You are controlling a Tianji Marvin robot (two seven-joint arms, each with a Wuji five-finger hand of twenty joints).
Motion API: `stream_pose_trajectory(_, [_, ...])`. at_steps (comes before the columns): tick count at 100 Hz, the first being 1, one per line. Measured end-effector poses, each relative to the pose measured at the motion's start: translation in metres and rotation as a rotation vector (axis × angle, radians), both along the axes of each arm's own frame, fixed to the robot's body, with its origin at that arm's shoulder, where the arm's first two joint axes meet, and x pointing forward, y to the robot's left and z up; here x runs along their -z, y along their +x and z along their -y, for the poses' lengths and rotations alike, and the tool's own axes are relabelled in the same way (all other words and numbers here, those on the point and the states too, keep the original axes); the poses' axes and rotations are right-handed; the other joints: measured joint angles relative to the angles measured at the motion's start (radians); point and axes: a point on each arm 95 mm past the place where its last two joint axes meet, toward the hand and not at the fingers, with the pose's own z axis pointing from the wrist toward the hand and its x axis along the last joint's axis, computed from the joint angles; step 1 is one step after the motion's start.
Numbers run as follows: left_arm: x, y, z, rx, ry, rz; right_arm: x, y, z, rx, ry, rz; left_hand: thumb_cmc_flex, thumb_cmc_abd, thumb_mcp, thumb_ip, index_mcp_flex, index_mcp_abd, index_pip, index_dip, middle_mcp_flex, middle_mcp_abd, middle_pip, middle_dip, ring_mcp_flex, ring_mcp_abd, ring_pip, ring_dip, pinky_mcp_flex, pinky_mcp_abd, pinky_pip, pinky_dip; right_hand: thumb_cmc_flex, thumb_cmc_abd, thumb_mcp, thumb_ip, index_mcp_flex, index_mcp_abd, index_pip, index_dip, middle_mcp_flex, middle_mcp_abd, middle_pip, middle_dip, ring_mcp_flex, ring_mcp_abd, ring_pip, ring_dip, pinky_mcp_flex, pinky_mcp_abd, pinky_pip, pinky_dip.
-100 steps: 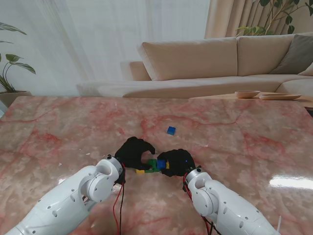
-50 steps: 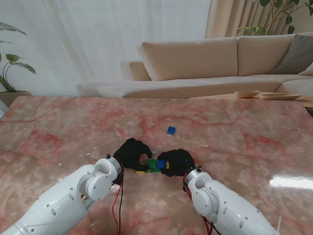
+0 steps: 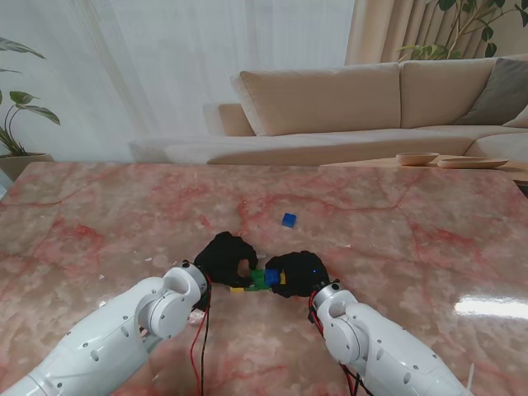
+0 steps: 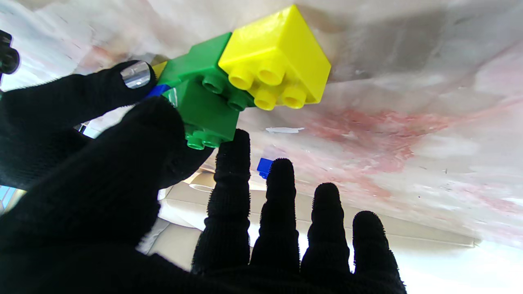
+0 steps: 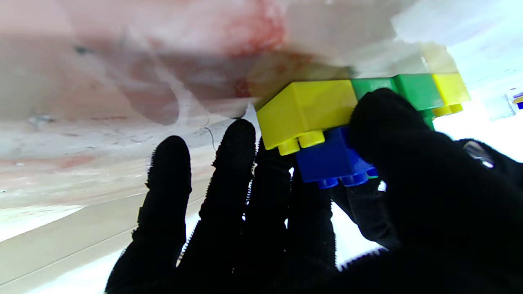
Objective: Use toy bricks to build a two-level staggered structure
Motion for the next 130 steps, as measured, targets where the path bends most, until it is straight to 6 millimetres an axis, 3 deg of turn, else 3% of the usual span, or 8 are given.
stream_pose_trajectory(19, [0.000,0.000,0.000,0.003,0.001,0.000,0.000,0.000,0.000,0.000,0.000,0.000,-0.001,0.000,0.000,0.000,-0.053,0.000,-0.040,0.003,0.000,0.000,0.000,0.000,0.000,0.000,0.000,0.000,0.000,0.000,0.000,-0.011,0.000,-0.003,0.000,0.000,0.000,0.000,0.007,-0.001,0.000,0.000,0.000,0.000,0.000,0.000,0.001,0.000,0.000,0.000,0.000,0.000])
stream_pose_trajectory(52, [-0.006,-0.001,-0.006,-0.037,-0.123,-0.002,0.000,0.000,0.000,-0.001,-0.001,0.000,-0.035,-0.001,-0.046,0.001,-0.119,0.039,-0.239,-0.170,-0.050,-0.002,-0.006,-0.016,0.001,0.000,-0.010,-0.001,0.000,0.000,-0.023,0.022,0.000,-0.004,0.000,0.000,0.000,0.000,0.008,-0.001,0.000,0.000,0.002,0.001,0.000,0.000,0.005,0.000,0.000,0.000,0.000,0.000])
stream_pose_trajectory(68, [-0.010,-0.001,-0.003,-0.076,-0.213,0.049,0.000,0.000,0.000,-0.001,-0.001,0.000,-0.034,0.021,-0.037,0.001,-0.041,0.019,-0.171,-0.174,0.086,-0.024,0.072,0.070,0.140,0.004,0.114,0.165,0.000,0.002,0.082,0.072,0.000,-0.004,0.000,0.000,0.000,0.000,0.008,-0.001,0.000,0.000,0.002,0.001,0.000,0.000,0.005,0.000,0.000,0.000,0.000,0.000])
stream_pose_trajectory(75, [-0.010,-0.001,-0.001,-0.080,-0.229,0.064,0.000,0.000,0.000,-0.001,-0.001,0.000,-0.018,0.020,-0.008,-0.001,0.037,-0.030,-0.076,-0.146,0.188,-0.039,0.125,0.130,0.243,0.018,0.203,0.271,0.001,0.009,0.274,0.136,0.000,-0.004,0.000,-0.001,0.000,0.000,0.008,-0.001,0.000,-0.001,0.002,0.001,0.000,0.000,0.005,0.000,0.000,0.000,0.000,0.000])
stream_pose_trajectory(78, [-0.010,-0.001,0.000,-0.080,-0.235,0.069,0.000,0.000,0.000,-0.001,-0.001,0.001,0.027,0.006,-0.009,-0.027,0.063,-0.062,-0.032,-0.151,0.236,-0.045,0.150,0.155,0.298,0.023,0.242,0.315,0.011,0.021,0.369,0.155,0.000,-0.004,0.000,-0.006,0.000,0.000,0.008,-0.001,0.000,-0.001,0.002,0.001,0.000,0.000,0.005,0.000,0.000,0.000,0.000,0.000])
stream_pose_trajectory(87, [-0.007,0.000,0.001,-0.078,-0.245,0.077,0.000,0.000,0.000,-0.001,-0.002,0.000,0.129,-0.033,-0.012,-0.052,0.151,-0.150,0.137,-0.204,0.428,-0.062,0.157,0.366,0.456,0.034,0.350,0.407,0.084,0.070,0.594,0.187,0.000,-0.004,0.000,-0.010,0.000,0.000,0.008,-0.001,0.000,-0.001,0.002,0.002,0.000,0.000,0.005,0.000,0.000,0.000,0.000,0.000])
stream_pose_trajectory(97, [-0.005,0.000,0.003,-0.072,-0.240,0.072,0.000,0.000,0.000,-0.001,-0.002,0.000,0.134,-0.033,-0.011,-0.056,0.213,-0.182,0.189,-0.233,0.547,-0.078,0.072,0.447,0.527,0.039,0.386,0.422,0.138,0.090,0.687,0.201,0.000,-0.004,0.000,-0.010,0.000,0.000,0.008,-0.001,0.000,-0.001,0.002,0.002,0.000,0.000,0.005,0.000,0.000,0.000,0.000,0.000])
stream_pose_trajectory(130, [0.005,0.002,0.006,-0.048,-0.195,0.075,0.000,0.000,0.000,-0.001,-0.001,-0.001,0.143,-0.050,-0.010,-0.067,0.257,-0.201,0.193,-0.259,0.594,-0.089,0.022,0.449,0.573,0.039,0.387,0.422,0.161,0.100,0.724,0.202,0.000,-0.004,0.000,-0.010,0.000,0.000,0.008,-0.002,0.000,-0.001,0.002,0.002,0.000,0.000,0.005,0.001,0.000,0.000,0.000,0.000])
